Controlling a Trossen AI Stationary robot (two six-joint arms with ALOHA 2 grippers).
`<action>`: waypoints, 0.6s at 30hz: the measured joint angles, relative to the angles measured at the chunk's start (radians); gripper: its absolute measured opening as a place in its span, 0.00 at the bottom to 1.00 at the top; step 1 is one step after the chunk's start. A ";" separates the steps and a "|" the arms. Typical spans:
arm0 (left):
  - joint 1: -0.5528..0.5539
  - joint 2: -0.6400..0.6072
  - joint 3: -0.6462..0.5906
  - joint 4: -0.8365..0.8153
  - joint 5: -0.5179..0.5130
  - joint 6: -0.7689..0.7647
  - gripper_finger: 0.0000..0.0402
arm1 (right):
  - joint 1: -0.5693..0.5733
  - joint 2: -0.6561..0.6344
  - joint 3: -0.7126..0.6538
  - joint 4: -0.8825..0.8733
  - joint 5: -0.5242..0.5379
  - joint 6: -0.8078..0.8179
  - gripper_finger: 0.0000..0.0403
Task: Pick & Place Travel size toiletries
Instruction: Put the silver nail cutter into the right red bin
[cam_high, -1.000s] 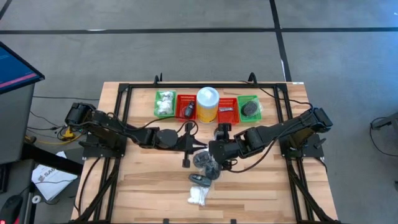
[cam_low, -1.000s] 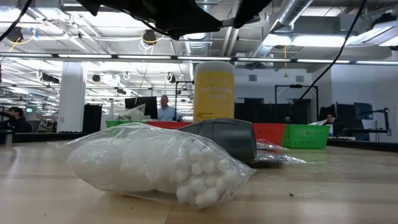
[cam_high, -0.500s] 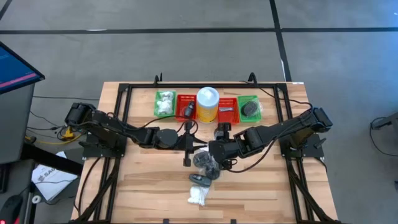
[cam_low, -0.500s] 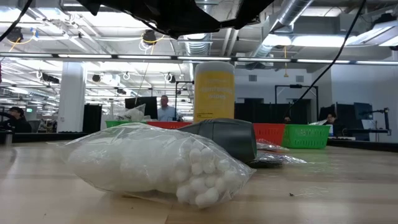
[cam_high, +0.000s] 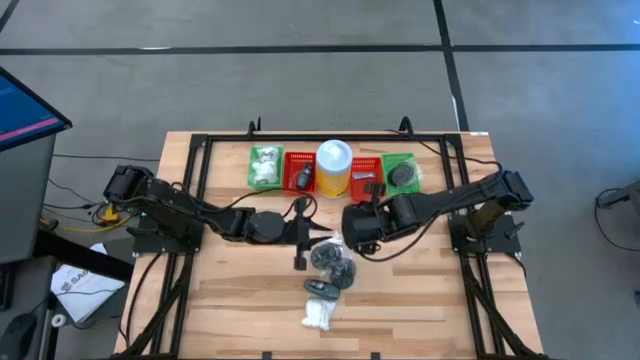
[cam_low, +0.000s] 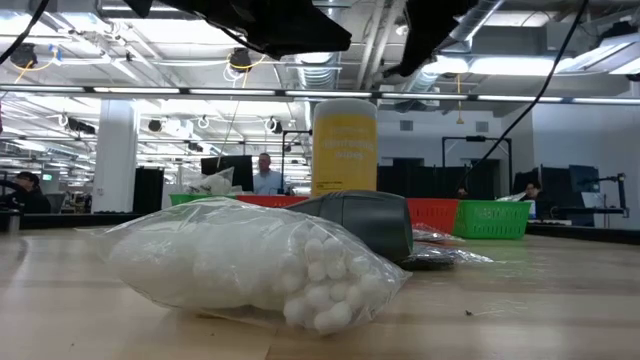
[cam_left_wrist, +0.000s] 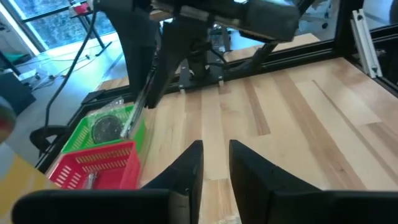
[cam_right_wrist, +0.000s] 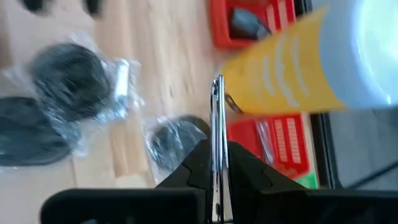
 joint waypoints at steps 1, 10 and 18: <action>-0.005 0.000 0.000 0.001 -0.001 0.000 0.17 | -0.011 0.000 0.000 -0.017 0.000 0.011 0.06; -0.063 -0.001 -0.005 0.004 -0.003 0.001 0.16 | -0.127 -0.002 -0.070 -0.030 -0.017 0.041 0.06; -0.078 -0.001 -0.005 0.004 -0.005 -0.034 0.17 | -0.252 -0.001 -0.215 0.062 -0.058 0.033 0.06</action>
